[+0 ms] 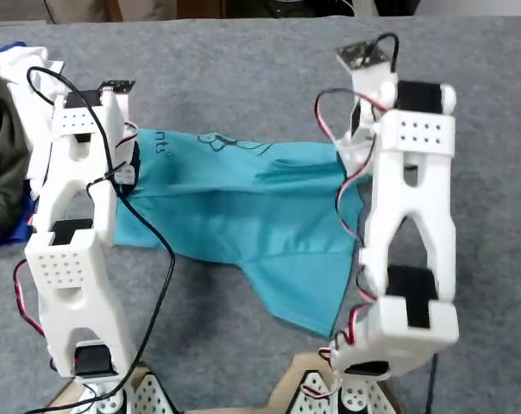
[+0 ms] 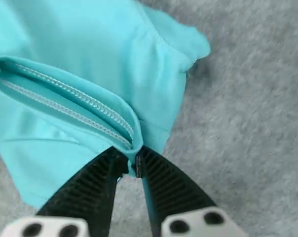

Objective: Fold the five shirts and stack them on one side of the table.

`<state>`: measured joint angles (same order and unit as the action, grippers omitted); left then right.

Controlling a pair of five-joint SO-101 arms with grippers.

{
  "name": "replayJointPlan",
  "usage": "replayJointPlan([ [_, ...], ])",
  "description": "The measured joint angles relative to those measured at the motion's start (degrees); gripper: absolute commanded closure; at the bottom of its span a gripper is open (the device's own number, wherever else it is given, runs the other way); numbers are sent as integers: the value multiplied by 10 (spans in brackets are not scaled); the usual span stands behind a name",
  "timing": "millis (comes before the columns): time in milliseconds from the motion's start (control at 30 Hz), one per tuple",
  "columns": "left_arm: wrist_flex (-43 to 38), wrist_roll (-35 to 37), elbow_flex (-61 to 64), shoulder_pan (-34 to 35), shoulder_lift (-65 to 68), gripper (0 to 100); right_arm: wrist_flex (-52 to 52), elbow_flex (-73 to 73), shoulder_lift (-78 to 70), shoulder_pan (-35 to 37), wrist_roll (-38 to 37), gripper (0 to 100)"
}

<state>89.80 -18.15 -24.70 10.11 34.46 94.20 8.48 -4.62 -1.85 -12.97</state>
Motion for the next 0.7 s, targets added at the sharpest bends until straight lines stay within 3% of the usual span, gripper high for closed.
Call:
replayJointPlan([
  [333, 0, -86, 82, 2, 0, 981, -98, -285, 179, 0, 0, 992],
  [700, 33, -178, 98, 47, -1, 981, -100, -380, 294, 0, 0, 992],
])
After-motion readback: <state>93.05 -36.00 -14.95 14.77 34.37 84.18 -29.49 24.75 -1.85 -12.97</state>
